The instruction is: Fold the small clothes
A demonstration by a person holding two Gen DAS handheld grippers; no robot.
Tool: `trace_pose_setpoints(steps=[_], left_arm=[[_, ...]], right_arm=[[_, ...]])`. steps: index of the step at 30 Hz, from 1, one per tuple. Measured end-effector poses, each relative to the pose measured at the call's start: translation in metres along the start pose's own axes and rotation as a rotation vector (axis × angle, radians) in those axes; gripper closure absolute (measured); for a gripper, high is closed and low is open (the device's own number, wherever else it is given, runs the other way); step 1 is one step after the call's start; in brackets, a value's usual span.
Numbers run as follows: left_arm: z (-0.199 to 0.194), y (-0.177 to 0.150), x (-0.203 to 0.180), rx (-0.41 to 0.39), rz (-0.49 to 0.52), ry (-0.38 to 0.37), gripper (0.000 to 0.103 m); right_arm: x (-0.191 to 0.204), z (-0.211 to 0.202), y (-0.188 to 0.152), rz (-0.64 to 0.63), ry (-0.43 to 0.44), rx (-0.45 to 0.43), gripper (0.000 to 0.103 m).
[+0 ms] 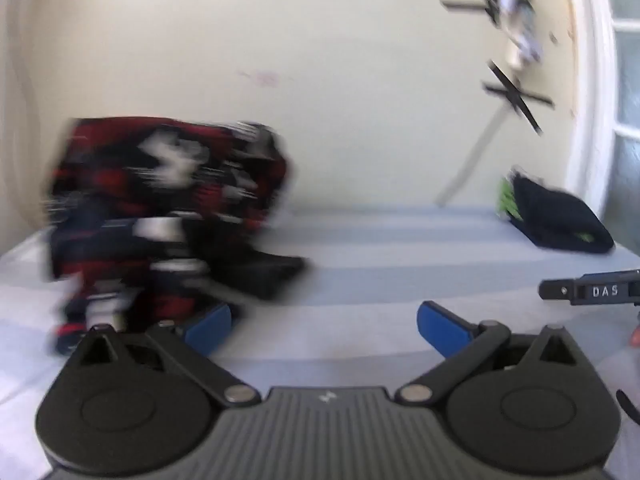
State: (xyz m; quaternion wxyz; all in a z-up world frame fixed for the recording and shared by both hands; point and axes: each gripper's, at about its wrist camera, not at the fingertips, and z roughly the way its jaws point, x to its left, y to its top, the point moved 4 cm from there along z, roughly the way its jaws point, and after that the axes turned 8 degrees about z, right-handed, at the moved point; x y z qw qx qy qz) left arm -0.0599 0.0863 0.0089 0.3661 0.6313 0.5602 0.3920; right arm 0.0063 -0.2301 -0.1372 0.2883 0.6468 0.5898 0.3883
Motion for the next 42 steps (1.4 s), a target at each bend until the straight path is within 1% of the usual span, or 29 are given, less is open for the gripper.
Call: trace_pose_setpoints(steps=[1, 2, 3, 6, 8, 9, 11, 12, 13, 14, 15, 17, 18, 19, 20, 21, 22, 23, 25, 26, 28, 30, 32, 34, 36, 37, 38, 40, 42], left_arm=[[-0.007, -0.002, 0.015, -0.008, -0.017, 0.037, 0.0], [-0.012, -0.004, 0.031, -0.015, -0.035, 0.085, 0.0], [-0.016, -0.004, 0.051, -0.025, -0.053, 0.15, 0.0], [-0.032, -0.008, 0.099, -0.075, -0.093, 0.345, 0.0], [-0.037, -0.011, 0.125, -0.101, -0.136, 0.446, 0.0], [-0.039, -0.015, 0.135, -0.107, -0.176, 0.469, 0.0], [-0.041, -0.017, 0.151, -0.129, -0.259, 0.454, 0.0], [-0.041, -0.017, 0.155, -0.147, -0.269, 0.455, 0.0], [-0.039, -0.015, 0.157, -0.155, -0.266, 0.456, 0.0], [-0.034, -0.012, 0.158, -0.155, -0.255, 0.453, 0.0], [-0.039, -0.017, 0.152, -0.158, -0.236, 0.455, 0.0], [-0.046, -0.02, 0.139, -0.165, -0.195, 0.457, 0.0], [-0.05, -0.023, 0.132, -0.169, -0.176, 0.462, 0.0], [-0.05, -0.023, 0.13, -0.174, -0.165, 0.461, 0.0], [-0.057, -0.024, 0.125, -0.181, -0.159, 0.464, 0.0], [-0.06, -0.025, 0.123, -0.188, -0.159, 0.467, 0.0], [-0.062, -0.025, 0.122, -0.191, -0.164, 0.469, 0.0], [-0.064, -0.025, 0.122, -0.196, -0.168, 0.466, 0.0], [-0.065, -0.026, 0.123, -0.196, -0.174, 0.461, 0.0], [-0.065, -0.026, 0.123, -0.197, -0.173, 0.457, 0.0], [-0.067, -0.025, 0.121, -0.202, -0.172, 0.446, 0.0], [-0.069, -0.02, 0.122, -0.214, -0.172, 0.411, 0.0], [-0.074, -0.008, 0.123, -0.251, -0.153, 0.408, 0.0], [-0.081, 0.016, 0.122, -0.31, -0.116, 0.428, 0.0], [-0.088, 0.043, 0.119, -0.376, -0.08, 0.418, 0.0], [-0.09, 0.057, 0.114, -0.408, -0.06, 0.392, 0.0], [-0.091, 0.069, 0.108, -0.425, -0.036, 0.359, 0.0], [-0.093, 0.091, 0.091, -0.46, 0.006, 0.29, 0.0], [-0.097, 0.114, 0.069, -0.497, 0.042, 0.19, 0.0]], right_arm=[[0.011, -0.001, 0.001, -0.046, 0.022, 0.0, 0.026], [0.023, -0.002, 0.002, -0.083, 0.049, 0.003, 0.037], [0.04, -0.003, 0.004, -0.118, 0.095, -0.001, 0.041], [0.107, -0.015, 0.017, -0.24, 0.264, -0.069, 0.042], [0.166, -0.024, 0.023, -0.361, 0.385, -0.126, 0.042], [0.191, -0.025, 0.026, -0.407, 0.429, -0.141, 0.041], [0.247, -0.019, 0.033, -0.492, 0.51, -0.145, 0.038], [0.276, -0.015, 0.032, -0.532, 0.542, -0.141, 0.037], [0.293, -0.006, 0.036, -0.559, 0.564, -0.133, 0.037], [0.313, 0.0, 0.034, -0.588, 0.582, -0.133, 0.034], [0.332, 0.006, 0.033, -0.613, 0.588, -0.136, 0.029], [0.361, 0.021, 0.034, -0.628, 0.576, -0.127, 0.025], [0.373, 0.033, 0.037, -0.626, 0.56, -0.11, 0.027], [0.375, 0.035, 0.039, -0.62, 0.545, -0.101, 0.029], [0.374, 0.038, 0.043, -0.609, 0.522, -0.095, 0.047], [0.374, 0.043, 0.051, -0.607, 0.504, -0.096, 0.081], [0.37, 0.045, 0.061, -0.601, 0.493, -0.094, 0.091], [0.359, 0.044, 0.079, -0.558, 0.476, -0.111, 0.091], [0.329, 0.029, 0.115, -0.489, 0.456, -0.194, 0.091], [0.315, 0.021, 0.136, -0.466, 0.424, -0.246, 0.091], [0.285, 0.001, 0.175, -0.432, 0.374, -0.325, 0.091], [0.253, -0.027, 0.207, -0.423, 0.311, -0.42, 0.091], [0.226, -0.055, 0.23, -0.417, 0.263, -0.506, 0.091], [0.199, -0.086, 0.252, -0.408, 0.23, -0.579, 0.091], [0.183, -0.116, 0.267, -0.436, 0.2, -0.643, 0.091], [0.176, -0.129, 0.271, -0.457, 0.181, -0.672, 0.091], [0.163, -0.139, 0.274, -0.475, 0.164, -0.696, 0.091], [0.156, -0.155, 0.273, -0.524, 0.13, -0.725, 0.091], [0.143, -0.169, 0.263, -0.569, 0.112, -0.729, 0.091]])
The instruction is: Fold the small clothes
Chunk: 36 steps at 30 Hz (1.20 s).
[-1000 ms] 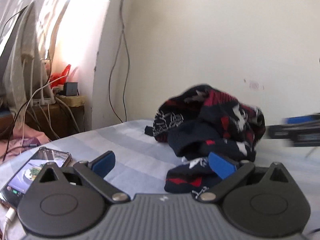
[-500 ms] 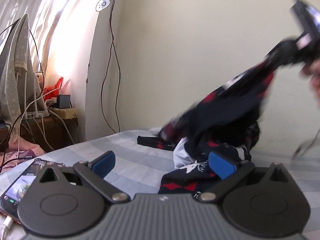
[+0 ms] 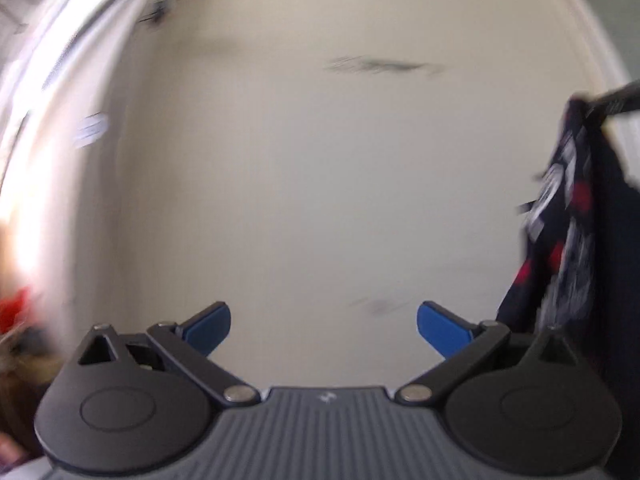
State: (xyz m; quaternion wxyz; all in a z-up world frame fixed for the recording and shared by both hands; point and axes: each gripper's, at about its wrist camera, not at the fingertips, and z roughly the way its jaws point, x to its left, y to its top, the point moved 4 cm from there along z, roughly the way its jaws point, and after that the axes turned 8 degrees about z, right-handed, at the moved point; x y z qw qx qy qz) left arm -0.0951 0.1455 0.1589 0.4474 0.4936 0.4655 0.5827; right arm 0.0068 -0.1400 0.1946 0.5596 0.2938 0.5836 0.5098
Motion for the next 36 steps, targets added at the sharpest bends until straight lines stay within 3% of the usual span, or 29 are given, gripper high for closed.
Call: trace_pose_setpoints(steps=[3, 6, 12, 15, 16, 17, 19, 20, 21, 23, 26, 28, 29, 30, 32, 36], left_arm=[[-0.006, 0.032, -0.038, -0.069, -0.008, -0.2, 0.0], [-0.008, 0.048, -0.077, -0.067, 0.02, -0.394, 0.0], [-0.001, 0.043, -0.135, 0.021, 0.098, -0.532, 0.0], [0.003, 0.043, -0.151, 0.021, 0.147, -0.48, 0.003], [0.009, 0.043, -0.156, 0.024, 0.184, -0.439, 0.021], [0.016, 0.041, -0.161, 0.034, 0.23, -0.401, 0.046], [0.028, 0.04, -0.165, 0.062, 0.276, -0.36, 0.064], [0.036, 0.041, -0.165, 0.071, 0.272, -0.344, 0.083], [0.043, 0.043, -0.167, 0.079, 0.279, -0.318, 0.094], [0.054, 0.05, -0.17, 0.073, 0.288, -0.247, 0.094], [0.064, 0.072, -0.162, 0.057, 0.196, -0.203, 0.094], [0.069, 0.086, -0.149, 0.054, 0.111, -0.197, 0.094], [0.071, 0.092, -0.144, 0.049, 0.086, -0.19, 0.094], [0.077, 0.097, -0.138, 0.043, 0.078, -0.179, 0.094], [0.081, 0.106, -0.133, 0.029, 0.076, -0.158, 0.094], [0.077, 0.117, -0.116, 0.022, 0.062, -0.143, 0.094]], right_arm=[[0.003, -0.009, -0.007, -0.051, 0.044, 0.04, 0.091], [0.011, -0.018, -0.03, -0.058, 0.12, 0.084, 0.091], [0.032, -0.024, -0.039, -0.023, 0.247, 0.089, 0.091], [0.037, -0.028, -0.035, 0.004, 0.307, 0.086, 0.091], [0.037, -0.028, -0.033, 0.024, 0.341, 0.086, 0.091], [0.037, -0.031, -0.031, 0.039, 0.372, 0.083, 0.091], [0.039, -0.041, -0.03, 0.05, 0.413, 0.07, 0.091], [0.039, -0.045, -0.03, 0.051, 0.429, 0.064, 0.091], [0.039, -0.049, -0.03, 0.053, 0.437, 0.061, 0.091], [0.038, -0.052, -0.032, 0.082, 0.46, 0.075, 0.091], [0.039, -0.057, -0.038, 0.121, 0.481, 0.098, 0.088], [0.03, -0.07, -0.048, 0.162, 0.44, 0.062, 0.063], [0.021, -0.077, -0.055, 0.199, 0.408, 0.036, 0.032], [0.011, -0.086, -0.067, 0.242, 0.361, 0.006, 0.012], [-0.002, -0.102, -0.103, 0.356, 0.289, 0.016, 0.011], [0.011, -0.112, -0.191, 0.622, 0.352, 0.262, 0.011]])
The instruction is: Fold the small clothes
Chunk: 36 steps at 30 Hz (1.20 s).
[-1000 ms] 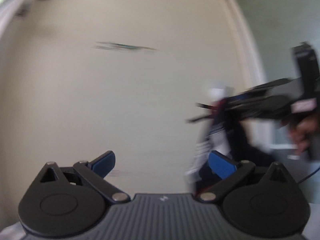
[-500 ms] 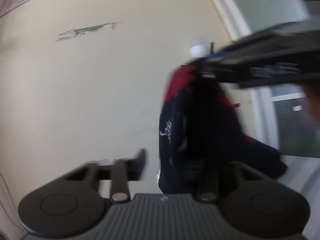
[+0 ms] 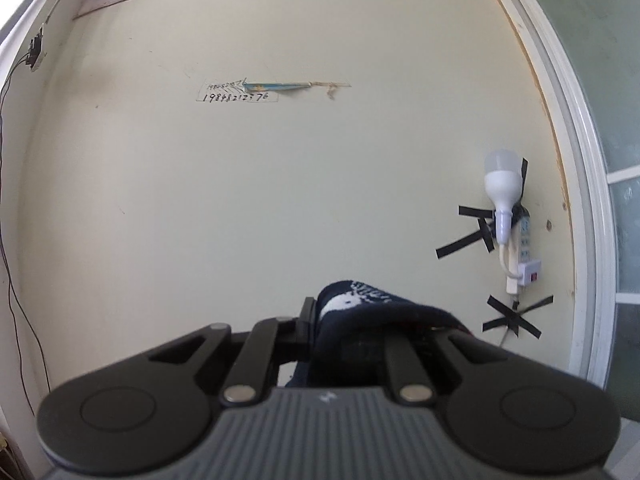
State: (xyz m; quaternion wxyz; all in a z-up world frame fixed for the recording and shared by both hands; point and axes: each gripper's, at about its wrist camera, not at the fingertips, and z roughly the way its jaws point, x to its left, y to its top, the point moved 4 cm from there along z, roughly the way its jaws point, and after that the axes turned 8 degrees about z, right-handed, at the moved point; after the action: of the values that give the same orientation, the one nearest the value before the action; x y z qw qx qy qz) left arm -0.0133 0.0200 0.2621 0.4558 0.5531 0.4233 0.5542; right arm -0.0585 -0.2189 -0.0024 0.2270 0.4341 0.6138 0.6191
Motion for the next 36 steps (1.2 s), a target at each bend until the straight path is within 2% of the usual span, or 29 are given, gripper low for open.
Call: trace_pose_setpoints(steps=[3, 5, 7, 11, 13, 14, 15, 17, 20, 24, 28, 33, 36], left_arm=[[-0.005, 0.001, 0.008, -0.002, 0.001, 0.006, 0.094], [-0.015, 0.003, 0.012, -0.008, 0.013, 0.018, 0.094], [-0.021, 0.006, 0.014, -0.016, 0.028, 0.028, 0.094], [-0.025, 0.012, 0.014, -0.027, 0.04, 0.041, 0.094], [-0.03, 0.015, 0.017, -0.036, 0.033, 0.056, 0.094], [-0.033, 0.018, 0.021, -0.041, 0.024, 0.062, 0.094], [-0.038, 0.021, 0.026, -0.047, 0.014, 0.065, 0.094], [-0.052, 0.029, 0.037, -0.082, 0.002, 0.085, 0.094], [-0.076, 0.049, 0.055, -0.168, -0.009, 0.141, 0.094], [-0.113, 0.083, 0.074, -0.294, -0.028, 0.184, 0.094], [-0.151, 0.115, 0.084, -0.401, 0.0, 0.207, 0.094], [-0.182, 0.144, 0.091, -0.499, 0.063, 0.273, 0.095], [-0.179, 0.145, 0.091, -0.472, 0.095, 0.255, 0.095]], right_arm=[[-0.011, 0.028, -0.041, 0.22, 0.078, 0.161, 0.011], [0.001, 0.044, -0.056, 0.277, 0.132, 0.209, 0.011], [0.023, 0.055, -0.062, 0.23, 0.161, 0.209, 0.011], [0.076, 0.072, -0.07, 0.043, 0.206, 0.195, 0.011], [0.094, 0.086, -0.079, -0.01, 0.192, 0.233, 0.045], [0.098, 0.096, -0.083, -0.051, 0.158, 0.267, 0.092], [0.097, 0.104, -0.085, -0.09, 0.091, 0.286, 0.094], [0.083, 0.106, -0.07, -0.095, -0.016, 0.217, 0.094], [0.062, 0.083, -0.011, -0.125, -0.152, 0.018, 0.094], [0.059, 0.035, 0.086, -0.204, -0.262, -0.28, 0.094], [0.08, -0.006, 0.164, -0.317, -0.319, -0.481, 0.094], [0.114, -0.04, 0.223, -0.452, -0.344, -0.607, 0.094], [0.131, -0.044, 0.243, -0.522, -0.373, -0.637, 0.094]])
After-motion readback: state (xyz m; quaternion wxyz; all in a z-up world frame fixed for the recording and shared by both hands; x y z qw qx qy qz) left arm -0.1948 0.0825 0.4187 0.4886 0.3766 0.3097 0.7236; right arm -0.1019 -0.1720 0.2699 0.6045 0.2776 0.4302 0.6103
